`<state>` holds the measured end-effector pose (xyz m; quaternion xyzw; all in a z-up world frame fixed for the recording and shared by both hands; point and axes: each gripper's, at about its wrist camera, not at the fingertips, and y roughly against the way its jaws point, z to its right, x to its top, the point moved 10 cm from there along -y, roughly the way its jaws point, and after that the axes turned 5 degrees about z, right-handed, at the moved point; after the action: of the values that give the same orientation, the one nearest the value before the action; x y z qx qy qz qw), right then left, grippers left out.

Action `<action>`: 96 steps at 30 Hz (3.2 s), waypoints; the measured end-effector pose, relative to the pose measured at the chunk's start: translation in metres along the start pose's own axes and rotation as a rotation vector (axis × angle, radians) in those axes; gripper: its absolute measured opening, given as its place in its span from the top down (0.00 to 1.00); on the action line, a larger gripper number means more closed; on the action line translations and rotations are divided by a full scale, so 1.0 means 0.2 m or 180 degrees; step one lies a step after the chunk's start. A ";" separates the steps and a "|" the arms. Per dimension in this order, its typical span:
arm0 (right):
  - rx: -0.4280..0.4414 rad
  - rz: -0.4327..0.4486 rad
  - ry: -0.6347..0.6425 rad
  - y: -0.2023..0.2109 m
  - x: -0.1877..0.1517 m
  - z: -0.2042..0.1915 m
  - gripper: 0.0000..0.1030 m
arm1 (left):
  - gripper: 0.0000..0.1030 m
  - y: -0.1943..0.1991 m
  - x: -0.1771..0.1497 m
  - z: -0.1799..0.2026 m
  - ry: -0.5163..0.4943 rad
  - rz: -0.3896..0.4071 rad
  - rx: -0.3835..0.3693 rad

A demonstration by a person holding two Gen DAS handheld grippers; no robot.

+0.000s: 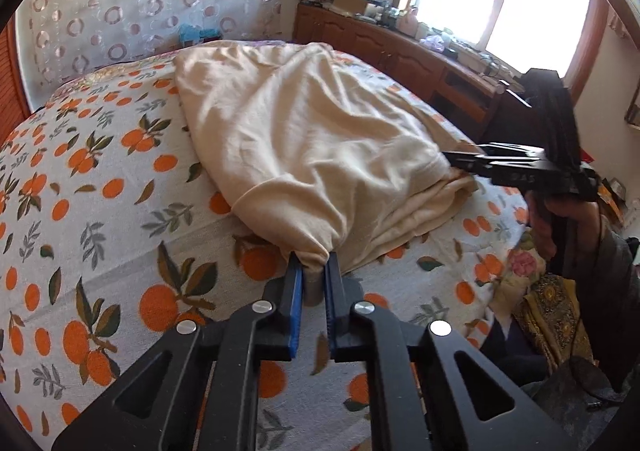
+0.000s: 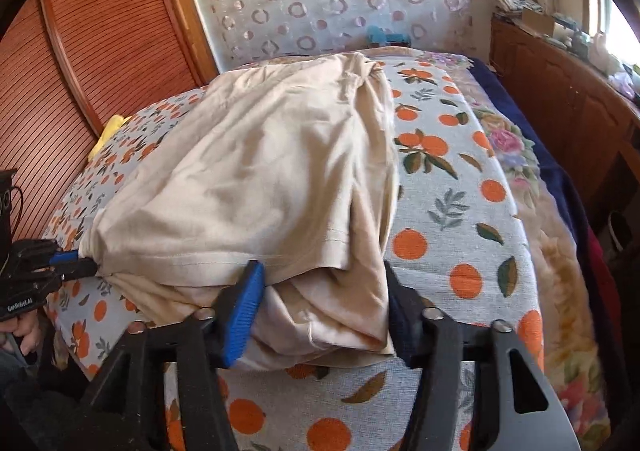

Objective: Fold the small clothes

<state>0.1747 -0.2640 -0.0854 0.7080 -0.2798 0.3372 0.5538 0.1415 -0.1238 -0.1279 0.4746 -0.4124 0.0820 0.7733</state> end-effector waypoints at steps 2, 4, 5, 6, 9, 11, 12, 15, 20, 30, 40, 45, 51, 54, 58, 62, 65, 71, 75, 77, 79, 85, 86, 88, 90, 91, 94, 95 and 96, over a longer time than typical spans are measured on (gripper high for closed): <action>0.0033 -0.0014 0.0053 -0.01 0.01 -0.02 0.63 | 0.91 0.02 0.04 0.03 -0.0035 0.0050 -0.0010; 0.0175 -0.0005 -0.0005 -0.02 0.02 -0.02 0.76 | 0.92 0.05 0.08 0.05 -0.0081 0.0112 -0.0036; 0.0187 -0.0001 -0.0006 -0.02 0.03 -0.01 0.83 | 0.92 0.07 0.11 0.07 -0.0081 0.0164 -0.0057; 0.0230 0.0017 0.0002 -0.02 0.04 -0.01 0.85 | 0.92 0.09 0.15 0.08 -0.0089 0.0206 -0.0082; 0.0406 0.0164 -0.0005 0.04 0.10 -0.02 0.87 | 0.92 0.16 0.28 0.08 -0.0058 0.0395 -0.0166; 0.0488 0.0317 -0.0034 0.09 0.18 -0.01 0.87 | 0.92 0.20 0.40 0.07 -0.0033 0.0513 -0.0206; 0.0497 0.0399 -0.0044 0.13 0.23 0.01 0.87 | 0.92 0.20 0.45 0.06 -0.0040 0.0559 -0.0202; 0.0514 0.0561 -0.0008 0.17 0.40 0.04 0.88 | 0.92 0.20 0.63 -0.01 -0.0057 0.0669 -0.0158; 0.0436 0.0616 0.0174 0.08 0.69 0.09 0.88 | 0.92 0.09 0.92 -0.21 0.0008 0.0742 -0.0026; 0.0359 0.0324 0.0001 -0.52 1.11 0.18 0.88 | 0.92 -0.35 1.19 -0.70 0.0212 0.0486 0.0378; -0.0120 0.0458 0.0213 -0.56 1.23 0.19 0.48 | 0.29 -0.49 1.15 -0.79 0.0121 0.0333 0.0422; 0.0091 0.0394 0.0497 -0.44 1.07 0.07 0.48 | 0.25 -0.53 1.03 -0.75 -0.0034 0.0108 0.0385; 0.0217 0.0150 0.0762 -0.39 0.87 0.01 0.47 | 0.25 -0.57 0.92 -0.73 -0.0073 -0.0067 0.0431; 0.0192 -0.0032 0.0844 -0.47 0.83 -0.01 0.47 | 0.25 -0.60 0.90 -0.73 -0.0059 -0.0113 0.0443; 0.0209 -0.0011 0.0820 -0.53 0.93 -0.03 0.48 | 0.25 -0.64 0.91 -0.76 -0.0012 -0.0111 0.0465; 0.0263 0.0007 0.0737 -0.67 1.10 -0.01 0.56 | 0.25 -0.70 0.97 -0.79 0.0000 -0.0100 0.0520; 0.0389 -0.0102 0.0597 -0.82 1.16 0.05 0.96 | 0.25 -0.75 1.01 -0.83 -0.0004 -0.0073 0.0561; 0.0168 0.0077 0.0395 -0.89 1.26 0.23 0.99 | 0.26 -0.80 1.14 -1.06 0.0304 0.0145 0.0888; -0.0223 0.0104 0.0354 -0.85 1.22 0.27 0.98 | 0.26 -0.77 1.17 -1.12 0.0449 0.0191 0.0975; -0.0350 0.0074 0.0338 -0.82 1.20 0.26 0.95 | 0.26 -0.76 1.14 -1.11 0.0409 0.0155 0.0961; -0.0248 0.0056 0.0279 -0.81 1.19 0.21 0.75 | 0.26 -0.74 1.11 -1.06 0.0384 0.0124 0.0853; 0.0071 -0.0116 0.0160 -0.76 1.07 0.11 0.33 | 0.27 -0.72 1.01 -0.91 0.0195 -0.0036 0.0668; 0.0100 -0.0179 0.0133 -0.79 1.04 0.11 0.33 | 0.27 -0.73 1.00 -0.90 0.0187 -0.0067 0.0641; 0.0147 -0.0259 0.0051 -0.80 0.99 0.11 0.33 | 0.32 -0.75 0.97 -0.86 0.0171 -0.0134 0.0579; 0.0183 -0.0312 -0.0033 -0.83 0.98 0.11 0.33 | 0.34 -0.77 0.96 -0.84 0.0207 -0.0169 0.0543; 0.0207 -0.0329 -0.0074 -0.84 0.98 0.11 0.33 | 0.34 -0.78 0.95 -0.84 0.0256 -0.0179 0.0514; 0.0323 -0.0340 -0.0101 -0.85 0.99 0.10 0.33 | 0.34 -0.79 0.95 -0.82 0.0317 -0.0171 0.0472; 0.0342 -0.0325 -0.0114 -0.85 1.00 0.11 0.33 | 0.34 -0.80 0.95 -0.82 0.0330 -0.0160 0.0462; 0.0363 -0.0321 -0.0123 -0.86 1.00 0.12 0.33 | 0.34 -0.80 0.95 -0.81 0.0339 -0.0149 0.0445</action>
<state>0.4343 -0.2526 -0.0347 0.7580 -0.2348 0.3106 0.5233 0.4371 -0.1294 -0.1322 0.5320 -0.3528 0.1176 0.7607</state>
